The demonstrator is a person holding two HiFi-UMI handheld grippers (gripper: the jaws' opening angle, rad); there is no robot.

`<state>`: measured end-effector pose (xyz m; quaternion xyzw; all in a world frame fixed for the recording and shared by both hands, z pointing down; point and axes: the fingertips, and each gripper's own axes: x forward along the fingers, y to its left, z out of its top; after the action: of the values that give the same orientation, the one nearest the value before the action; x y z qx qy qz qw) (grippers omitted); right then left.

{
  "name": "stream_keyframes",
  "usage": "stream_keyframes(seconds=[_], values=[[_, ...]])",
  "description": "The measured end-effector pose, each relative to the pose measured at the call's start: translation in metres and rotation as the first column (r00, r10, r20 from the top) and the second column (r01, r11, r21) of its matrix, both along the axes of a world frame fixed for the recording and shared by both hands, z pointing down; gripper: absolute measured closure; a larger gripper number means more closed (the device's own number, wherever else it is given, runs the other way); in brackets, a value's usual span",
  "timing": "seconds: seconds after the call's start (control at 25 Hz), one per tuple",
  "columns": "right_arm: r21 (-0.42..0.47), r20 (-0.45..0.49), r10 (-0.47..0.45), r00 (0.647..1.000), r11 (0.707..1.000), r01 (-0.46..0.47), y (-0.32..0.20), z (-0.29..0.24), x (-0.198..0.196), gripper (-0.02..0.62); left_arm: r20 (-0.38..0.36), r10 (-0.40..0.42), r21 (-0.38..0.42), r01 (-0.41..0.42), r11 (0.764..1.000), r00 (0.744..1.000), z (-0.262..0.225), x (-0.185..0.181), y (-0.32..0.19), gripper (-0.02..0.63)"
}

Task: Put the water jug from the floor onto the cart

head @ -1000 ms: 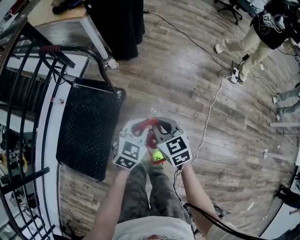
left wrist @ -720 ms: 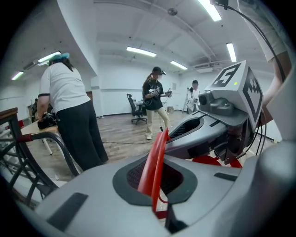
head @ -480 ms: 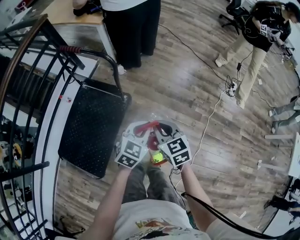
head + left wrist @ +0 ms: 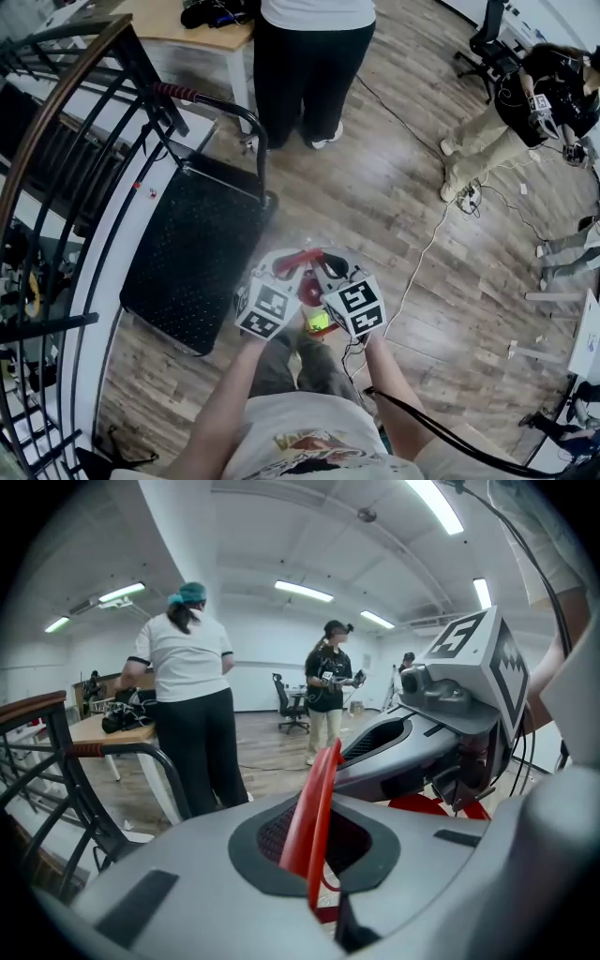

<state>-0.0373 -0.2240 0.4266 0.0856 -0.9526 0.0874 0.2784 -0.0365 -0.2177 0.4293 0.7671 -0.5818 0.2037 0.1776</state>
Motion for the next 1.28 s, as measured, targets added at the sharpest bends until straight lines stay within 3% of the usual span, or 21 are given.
stream_keyframes(seconds=[0.48,0.8,1.0,1.28], values=[[-0.002,0.008,-0.114,0.993,0.994,0.114,0.048,-0.015,-0.074,0.575,0.016,-0.103,0.007,0.103,0.995,0.995,-0.018,-0.074,0.049,0.595],[-0.005,0.024,-0.235,0.972,0.972,0.235,0.062,-0.023,-0.127,0.575,0.030,-0.219,0.005,0.219,0.976,0.975,-0.025,-0.127,0.063,0.595],[-0.017,0.036,-0.318,0.947,0.948,0.319,0.070,-0.023,-0.155,0.575,0.034,-0.306,-0.002,0.307,0.952,0.951,-0.023,-0.154,0.071,0.595],[-0.031,0.042,-0.459,0.887,0.887,0.460,0.074,-0.015,-0.196,0.575,0.042,-0.437,-0.024,0.438,0.899,0.899,-0.013,-0.193,0.074,0.595]])
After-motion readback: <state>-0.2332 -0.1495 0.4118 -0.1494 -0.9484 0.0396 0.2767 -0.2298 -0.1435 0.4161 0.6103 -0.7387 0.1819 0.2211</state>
